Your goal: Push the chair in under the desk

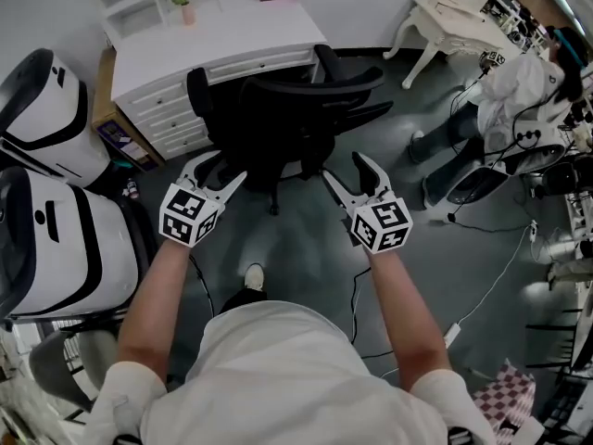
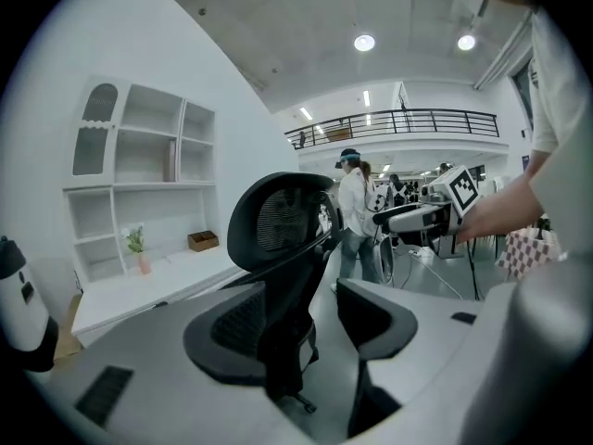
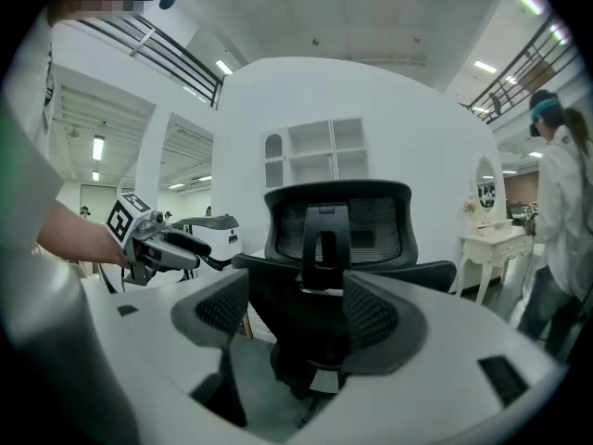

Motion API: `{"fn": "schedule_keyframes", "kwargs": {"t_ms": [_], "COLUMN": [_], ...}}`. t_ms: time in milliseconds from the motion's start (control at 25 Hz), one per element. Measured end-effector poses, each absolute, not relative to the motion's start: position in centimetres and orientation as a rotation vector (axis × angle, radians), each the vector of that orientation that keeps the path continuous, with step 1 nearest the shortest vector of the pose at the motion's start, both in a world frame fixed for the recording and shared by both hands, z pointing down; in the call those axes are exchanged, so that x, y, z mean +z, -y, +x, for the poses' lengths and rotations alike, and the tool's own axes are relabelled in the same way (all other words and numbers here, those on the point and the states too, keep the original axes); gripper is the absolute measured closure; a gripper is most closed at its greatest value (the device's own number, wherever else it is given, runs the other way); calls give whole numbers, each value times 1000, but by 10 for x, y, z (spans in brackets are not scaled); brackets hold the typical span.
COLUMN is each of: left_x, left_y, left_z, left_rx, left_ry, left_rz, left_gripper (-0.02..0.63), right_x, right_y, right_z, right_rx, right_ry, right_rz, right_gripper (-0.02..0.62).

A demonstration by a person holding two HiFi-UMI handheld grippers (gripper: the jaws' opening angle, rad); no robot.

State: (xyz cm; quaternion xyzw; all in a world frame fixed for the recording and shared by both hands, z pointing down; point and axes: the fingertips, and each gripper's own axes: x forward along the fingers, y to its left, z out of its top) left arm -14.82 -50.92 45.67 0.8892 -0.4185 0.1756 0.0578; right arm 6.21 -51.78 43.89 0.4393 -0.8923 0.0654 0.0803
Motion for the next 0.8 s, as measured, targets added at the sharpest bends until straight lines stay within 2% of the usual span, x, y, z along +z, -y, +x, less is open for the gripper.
{"fn": "schedule_keyframes", "kwargs": {"t_ms": [200,320,400,480,520,800], "left_x": [451,443,440,439,439,443], "left_y": [465,435,416,397,388,327], "left_z": [-132,-123,-118,-113,-110,-84], "left_rx": [484,436,417,407,403,383], "left_ry": [1287,1300,1309,1321,1324,1288], "left_rz": [2676,2661,2657,2649,2642,2638], "left_gripper": [391,423,443,482,503,583], "right_x": [437,434,434,435,435,441], "right_y": [478,451,434,417,409,351], "right_z": [59,59,58,57,57,62], "right_rx": [181,152,136,127,123,133], "right_ry": [2700,2717,2724,2725,2726,2733], "right_rz": [1247,1218,1208,1196,1185,1138], "right_gripper": [295,391,408,501,525,559]}}
